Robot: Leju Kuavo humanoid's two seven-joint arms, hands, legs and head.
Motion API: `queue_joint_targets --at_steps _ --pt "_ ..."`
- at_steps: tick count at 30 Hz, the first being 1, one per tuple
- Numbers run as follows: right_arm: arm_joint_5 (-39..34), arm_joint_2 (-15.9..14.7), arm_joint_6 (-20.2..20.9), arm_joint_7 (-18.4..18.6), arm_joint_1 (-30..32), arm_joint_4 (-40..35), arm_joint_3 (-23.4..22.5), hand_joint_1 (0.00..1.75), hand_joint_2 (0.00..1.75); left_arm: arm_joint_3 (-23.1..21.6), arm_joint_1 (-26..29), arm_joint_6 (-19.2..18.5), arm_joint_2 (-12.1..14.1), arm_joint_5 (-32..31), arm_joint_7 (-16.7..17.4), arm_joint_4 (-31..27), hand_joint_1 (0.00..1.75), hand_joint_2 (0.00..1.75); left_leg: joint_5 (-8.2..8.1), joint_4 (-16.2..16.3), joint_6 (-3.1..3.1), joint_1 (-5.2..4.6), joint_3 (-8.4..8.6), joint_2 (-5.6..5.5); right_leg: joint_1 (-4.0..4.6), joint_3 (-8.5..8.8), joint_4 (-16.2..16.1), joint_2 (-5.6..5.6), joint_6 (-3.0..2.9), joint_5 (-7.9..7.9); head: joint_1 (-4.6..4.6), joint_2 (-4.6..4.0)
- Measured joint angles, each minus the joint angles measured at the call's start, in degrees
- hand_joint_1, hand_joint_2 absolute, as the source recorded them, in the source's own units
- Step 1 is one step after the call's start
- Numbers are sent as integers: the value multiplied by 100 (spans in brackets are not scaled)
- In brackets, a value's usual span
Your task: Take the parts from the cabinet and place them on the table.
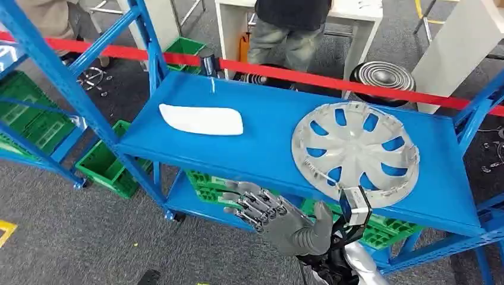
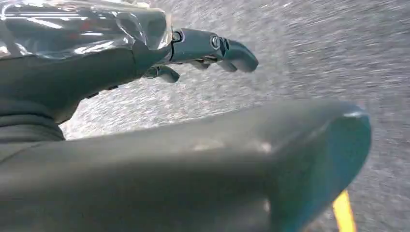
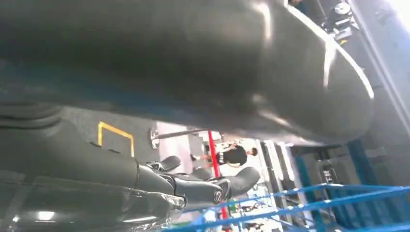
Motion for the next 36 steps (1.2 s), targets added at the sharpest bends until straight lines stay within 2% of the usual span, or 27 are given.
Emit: queue_joint_targets --at_steps 3,4,5,6,7,8,9,10,13,14,15,17,18,19,20,21,23,24,26,28,29,30,31,33,34,35,36 --pt "-7 7 9 0 -1 33 4 0 0 22 -4 7 0 0 0 0 0 0 -534 1252 -95 33 -821 -4 17 24 2 137 -64 -47 0 0" --pt "-9 7 11 0 -1 48 7 0 0 22 6 9 0 0 0 0 0 0 -502 1346 -101 34 -962 -5 20 34 3 195 -54 -61 2 0" --pt "-13 5 11 -2 -1 59 9 0 0 26 5 13 2 0 0 0 0 0 -303 1166 -87 33 -968 -7 24 56 3 254 -56 -69 0 0" --pt "-15 7 11 -7 -1 68 11 0 0 28 1 18 2 -2 0 0 0 0 22 750 -59 32 -842 -23 28 92 3 310 -46 -88 0 0" --pt "-24 7 11 -13 -3 70 13 0 0 28 -1 18 2 -7 -2 0 0 0 346 257 -21 28 -658 -51 42 127 1 356 -43 -102 0 0" --pt "-33 11 11 -22 -4 70 15 0 0 31 -1 20 2 -9 -2 0 0 0 696 -306 50 20 -449 -172 49 162 -2 407 -38 -112 2 0" --pt "-39 15 11 -28 -5 72 15 0 0 31 -5 20 16 -15 -2 6 0 0 565 -374 107 30 -415 -283 51 166 -14 434 -15 -116 18 0" --pt "-46 11 17 -37 -10 72 13 0 0 31 -10 24 17 -17 -9 4 0 0 499 -418 140 -2 -418 -300 28 134 -12 479 4 -110 0 0" --pt "-65 24 17 -57 -9 79 28 0 0 41 -25 39 37 -41 -11 5 0 0 640 -489 243 -29 -314 -231 53 137 -60 604 115 -93 -11 0" --pt "-70 20 17 -61 -4 79 24 0 0 46 -47 39 22 -50 -11 2 0 0 724 -617 235 44 -251 -144 56 87 25 430 111 -135 -11 0" --pt "-74 13 17 -68 -25 79 28 0 0 52 -55 39 15 -68 -15 2 0 0 733 -667 255 27 -213 -125 90 4 194 200 114 -244 13 0" --pt "-74 11 17 -72 -40 81 33 0 0 55 -53 37 15 -74 -15 4 0 0 729 -666 260 20 -213 -12 48 -457 1103 89 79 -640 20 0" --pt "-72 9 17 -72 -33 90 39 0 0 55 -51 37 15 -74 -15 4 0 0 727 -663 259 18 -224 40 32 -693 1548 84 91 -781 20 0" --pt "-72 2 17 -72 -31 105 42 0 0 55 -50 35 15 -74 -15 4 0 0 724 -663 255 18 -230 90 15 -825 1786 80 138 -814 24 0" --pt "-72 -7 17 -72 -30 116 42 0 0 55 -50 35 9 -77 -15 4 0 0 714 -662 239 19 -225 136 -13 -794 1697 68 206 -736 22 0" --pt "-72 -11 17 -72 -31 118 42 0 0 55 -52 35 -2 -77 -15 4 0 0 702 -658 221 23 -212 178 -39 -587 1314 41 291 -559 22 0" --pt "-72 -11 17 -72 -37 118 42 0 0 55 -54 33 -22 -77 -15 4 0 0 648 -604 144 39 -186 255 -69 41 149 -157 418 -159 24 0" --pt "-74 -11 17 -74 -39 120 42 0 0 59 -60 35 2 -77 -15 4 0 0 613 -569 95 -1 -192 280 -31 89 55 -308 321 -221 18 0" --pt "-72 -4 15 -79 -42 118 42 0 0 61 -61 35 9 -83 -15 4 0 0 570 -513 43 -15 -204 332 -20 94 46 -188 203 -194 9 0" --pt "-74 -4 15 -81 -40 118 44 0 0 61 -59 35 7 -92 -13 4 0 0 562 -521 11 9 -179 413 -10 82 49 -101 137 -187 9 0" --pt "-74 0 15 -81 -39 118 44 0 0 61 -66 35 9 -96 -13 4 0 0 506 -489 -39 50 -204 351 -62 100 34 -51 94 -172 9 0" --pt "-74 4 15 -83 -46 118 42 0 0 63 -68 37 13 -103 -13 4 0 0 322 -267 -62 65 -288 160 -57 107 34 -15 77 -172 4 0" --pt "-72 15 2 -87 -47 118 42 0 0 63 -66 42 15 -112 -13 4 0 0 111 100 -75 67 -444 72 -48 107 34 4 51 -171 2 0" --pt "-13 24 -46 -92 -27 118 42 0 0 68 -56 65 28 -112 -13 4 0 0 -314 1113 -90 67 -928 18 -9 98 37 68 23 -166 0 0" --pt "13 22 -64 -92 -9 122 42 0 0 70 -50 85 31 -101 -26 4 0 0 -376 1419 -77 67 -1094 9 14 99 38 96 22 -167 2 0" --pt "24 22 -70 -92 5 133 39 0 175 85 -41 120 31 -66 -54 4 0 0 -298 1434 -47 65 -1124 7 34 106 38 123 21 -167 2 0" --pt "26 22 -70 -92 11 146 39 0 175 127 -34 155 37 -46 -92 4 0 0 -90 1160 0 56 -1017 6 57 115 38 149 21 -167 2 0"
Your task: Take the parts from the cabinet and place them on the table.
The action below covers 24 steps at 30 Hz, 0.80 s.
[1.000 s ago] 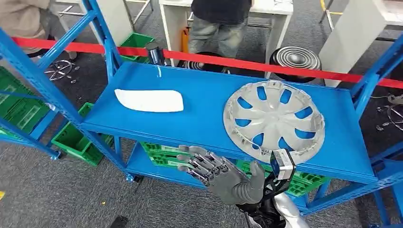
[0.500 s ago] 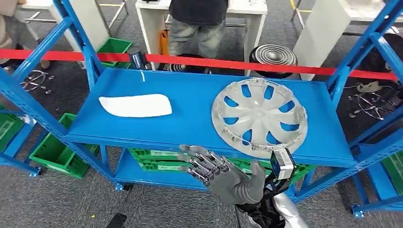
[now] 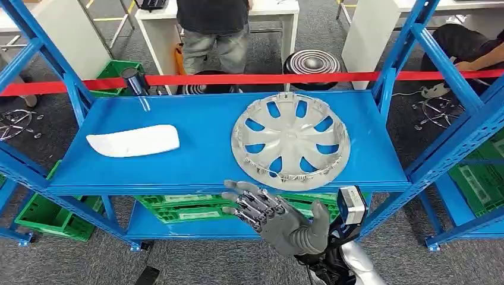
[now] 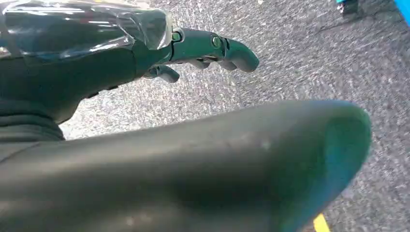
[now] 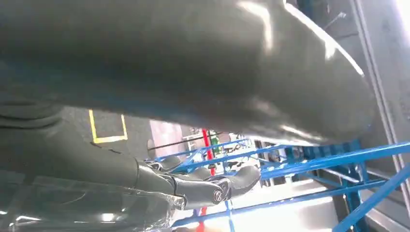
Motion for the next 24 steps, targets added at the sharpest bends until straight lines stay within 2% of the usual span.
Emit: queue_joint_targets --at_steps 2,3,4,5,7,8,9,10,12,13,14,15,16,17,18,19,20,22,24 --pt "35 2 -18 2 -5 17 0 0 175 48 3 15 26 44 -37 0 0 0 526 -1019 154 -52 480 -38 45 26 -4 44 0 0 0 0" --pt "123 7 -74 18 -11 22 -2 0 175 83 4 17 59 50 -41 0 0 0 625 -1448 278 -105 684 -84 18 30 -8 54 0 1 4 0" --pt "210 13 -140 35 -23 31 -2 0 175 103 10 15 70 55 -39 2 0 0 567 -1520 305 -101 717 -45 106 8 5 59 6 3 18 0" --pt "339 7 -269 42 -27 50 -7 0 175 131 11 13 85 55 -37 7 0 0 571 -1523 308 -137 708 -39 52 -11 2 57 13 7 2 0" --pt "523 0 -612 96 -31 66 -48 0 175 147 28 -26 85 44 20 24 0 0 593 -1551 342 -163 707 -38 36 -4 -27 56 58 34 4 0" --pt "617 -4 -858 138 -39 66 -96 0 175 149 29 -48 81 19 29 42 0 0 660 -1670 339 -140 767 -25 87 0 -37 56 83 40 7 0" --pt "788 -31 -1164 215 -42 72 -144 0 175 149 24 -77 39 0 35 48 0 0 723 -1749 299 -93 838 0 67 -74 76 -3 78 -29 7 0" --pt "1068 -61 -1509 287 -81 74 -168 0 175 151 13 -81 24 -11 46 50 0 0 749 -1777 339 -88 835 1 64 -206 370 -29 55 -211 26 0" --pt "1779 -142 -2082 420 -138 105 -192 0 175 153 1 -103 -35 -11 127 61 0 0 753 -1775 333 -93 810 18 23 -628 1291 -54 45 -596 22 0" --pt "2053 -179 -2296 470 -150 131 -201 0 175 153 1 -107 -48 -11 155 66 0 0 755 -1771 331 -94 796 34 11 -818 1701 -62 69 -731 24 0" --pt "2157 -212 -2375 494 -162 159 -210 0 175 153 1 -114 -90 -13 181 70 0 0 758 -1767 324 -93 788 40 -2 -893 1864 -69 116 -759 24 0" --pt "2269 -232 -2444 514 -184 179 -212 0 175 153 1 -116 -109 -20 195 77 0 0 756 -1764 319 -88 791 47 -23 -817 1721 -77 179 -678 24 0" --pt "2435 -249 -2542 541 -219 201 -208 0 175 153 -6 -127 -142 -31 199 77 0 0 750 -1754 307 -83 797 50 -47 -590 1304 -90 262 -500 24 0" --pt "2611 -271 -2642 583 -262 214 -199 0 175 153 -22 -151 -166 -46 207 76 0 0 732 -1724 278 -74 799 51 -70 -277 699 -116 339 -272 22 0" --pt "2746 -295 -2711 617 -301 223 -192 0 175 153 -37 -177 -192 -75 219 76 0 0 705 -1681 239 -68 795 51 -90 3 176 -159 388 -97 26 0" --pt "2864 -321 -2763 643 -343 236 -184 0 175 153 -51 -210 -190 -83 238 77 0 0 668 -1643 181 -114 762 45 -46 96 62 -165 307 -161 22 0" --pt "3109 -330 -2859 699 -369 262 -153 0 175 153 -60 -253 -194 -81 273 79 0 0 659 -1589 165 -110 738 51 -57 91 13 -130 226 -120 11 0" --pt "3340 -389 -2927 756 -424 306 -109 0 175 153 -48 -295 -216 -41 295 79 0 0 677 -1607 133 -94 728 51 -24 69 45 -123 162 -131 11 0" --pt "3484 -428 -2929 809 -522 391 -30 0 175 153 -39 -339 -234 53 289 83 0 0 612 -1550 95 -73 696 46 -97 79 18 -101 90 -102 17 0"
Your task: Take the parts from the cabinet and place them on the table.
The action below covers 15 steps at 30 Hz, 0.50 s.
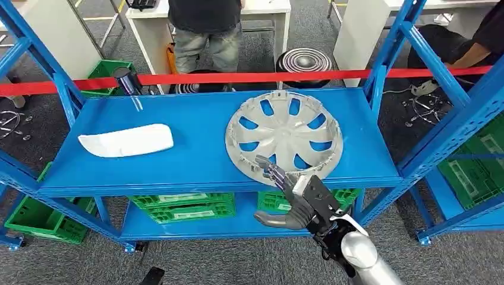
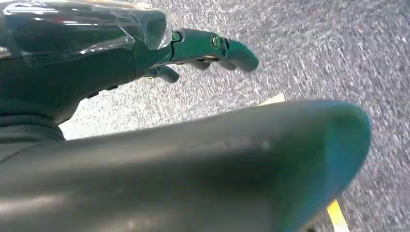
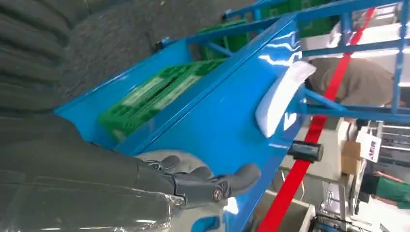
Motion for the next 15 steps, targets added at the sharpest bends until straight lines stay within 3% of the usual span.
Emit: queue_joint_targets --at_steps 1,3,4,5,6,7,9,10,11,12,14,15 --pt "57 -20 2 11 -59 46 39 0 175 0 0 -22 -11 26 -15 0 0 0 -150 197 -36 1 -88 -14 2 8 -1 4 -19 -6 -21 0" --pt "184 -50 2 22 -167 171 127 0 175 2 1 -28 -13 61 -26 15 0 0 -595 1123 -94 20 -516 -17 17 0 2 6 -49 -4 -35 0" --pt "243 -74 -4 26 -195 246 166 0 175 2 16 -28 -20 98 -33 26 0 0 -747 1576 -104 25 -738 -18 32 0 3 6 -51 -5 -35 0" --pt "293 -98 -28 27 -213 328 205 0 175 6 30 -28 -26 118 -39 28 0 0 -781 1843 -104 28 -888 -17 43 0 3 6 -55 -8 -33 0" --pt "320 -114 -55 26 -232 385 238 0 175 11 42 -28 -35 127 -42 33 0 0 -688 1829 -88 29 -906 -18 55 5 4 9 -59 -10 -35 0" --pt "341 -124 -72 26 -263 442 269 0 175 18 43 -26 -37 148 -52 39 0 0 -453 1523 -59 28 -785 -19 69 11 3 18 -60 -10 -33 0" --pt "447 -140 -142 26 -383 523 328 0 175 24 38 -6 -33 164 -90 46 0 0 68 523 71 1 -314 -70 100 32 -1 51 -58 -10 -35 0" --pt "506 -146 -197 26 -419 540 347 0 175 26 33 13 -11 170 -107 50 0 0 123 131 170 -31 -124 -116 67 32 -7 55 -55 -10 -26 0" --pt "545 -157 -234 24 -450 556 365 0 175 26 33 13 -9 179 -109 55 0 0 78 60 187 -40 -82 -90 144 5 0 59 -51 -8 -13 0" --pt "571 -168 -264 24 -460 584 378 0 175 28 24 26 4 186 -122 57 0 0 58 29 200 -72 -83 -93 95 -16 2 57 -42 -3 -30 0" --pt "695 -175 -323 18 -465 623 419 0 175 35 35 35 15 229 -122 68 0 0 73 -10 222 -87 -80 -88 94 -8 -35 56 8 27 -28 0" --pt "790 -181 -383 0 -473 626 428 0 175 39 33 37 6 234 -127 68 0 0 158 -187 207 -57 37 -75 173 -20 -31 62 18 9 -26 0"
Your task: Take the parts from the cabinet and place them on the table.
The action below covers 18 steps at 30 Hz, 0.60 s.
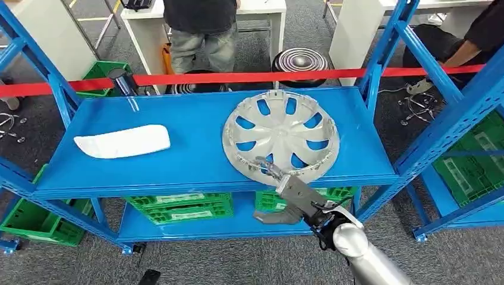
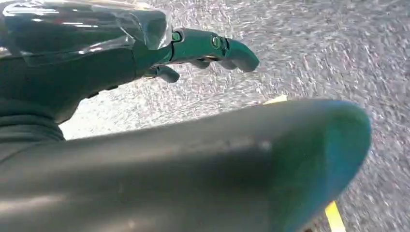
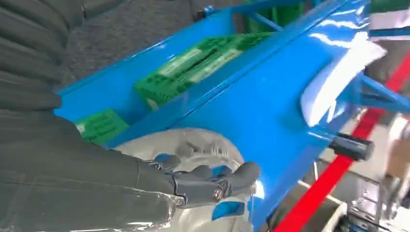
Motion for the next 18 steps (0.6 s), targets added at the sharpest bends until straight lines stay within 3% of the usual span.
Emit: queue_joint_targets --at_steps 1,2,4,5,6,7,9,10,11,12,14,15,17,18 --pt "153 -44 -96 -33 -14 15 9 0 175 13 -3 11 -7 26 -13 0 0 0 45 -76 -13 31 55 17 -33 -62 103 -35 5 -65 15 0" --pt "376 -46 -252 -66 -58 31 28 0 175 33 -7 33 -11 66 -33 0 0 0 75 -102 26 38 58 23 -39 -212 427 -36 -21 -240 24 0" --pt "877 -57 -643 -136 -71 55 50 0 175 42 11 48 -28 122 -48 2 0 0 79 -98 32 32 43 34 -77 -662 1347 -38 -24 -566 20 0" --pt "1122 -68 -822 -162 -55 59 66 0 175 44 22 72 -39 138 -59 4 0 0 78 -93 31 33 35 35 -94 -851 1709 -40 14 -647 20 0" --pt "1290 -70 -953 -177 -45 59 81 0 175 44 36 81 -50 164 -66 9 0 0 74 -88 25 39 35 34 -122 -900 1756 -41 72 -606 22 0" --pt "1385 -72 -1044 -181 -45 59 85 0 175 44 48 85 -61 168 -68 9 0 0 66 -83 14 48 41 33 -157 -793 1521 -49 152 -474 22 0" --pt "1534 -74 -1202 -188 -47 55 72 0 175 44 58 94 -90 177 -72 9 0 0 21 -9 -53 77 36 23 -222 -263 432 -94 322 -28 22 0" --pt "1584 -74 -1246 -192 -49 50 70 0 175 44 61 94 -92 179 -74 9 0 0 -28 77 -115 71 6 21 -241 -86 14 -152 322 26 28 0" --pt "1638 -63 -1274 -194 -40 37 77 0 175 44 58 98 -83 181 -77 11 0 0 -67 147 -168 33 -46 14 -206 -65 48 -110 235 36 27 0" --pt "1706 -66 -1302 -192 -35 31 76 0 175 44 67 103 -83 181 -77 11 0 0 -68 151 -181 35 -60 13 -195 -91 98 -88 151 27 15 0" --pt "1994 -85 -1394 -181 -15 31 72 0 175 44 83 109 -96 190 -76 11 0 0 -56 147 -207 57 -58 21 -168 -111 99 -81 79 34 15 0" --pt "2285 -94 -1469 -157 -24 31 81 0 175 44 85 120 -94 210 -79 13 0 0 -87 179 -236 83 -78 21 -232 -106 79 -73 34 57 15 0" --pt "2818 -101 -1589 -118 -27 31 87 0 175 44 84 155 -96 232 -92 13 0 0 -366 527 -296 98 -238 14 -231 -102 78 -65 -20 62 0 0" --pt "3078 -103 -1626 -81 -27 31 90 0 175 44 84 171 -94 240 -103 13 0 0 -634 1022 -323 99 -458 13 -224 -112 79 -65 -34 62 2 0"
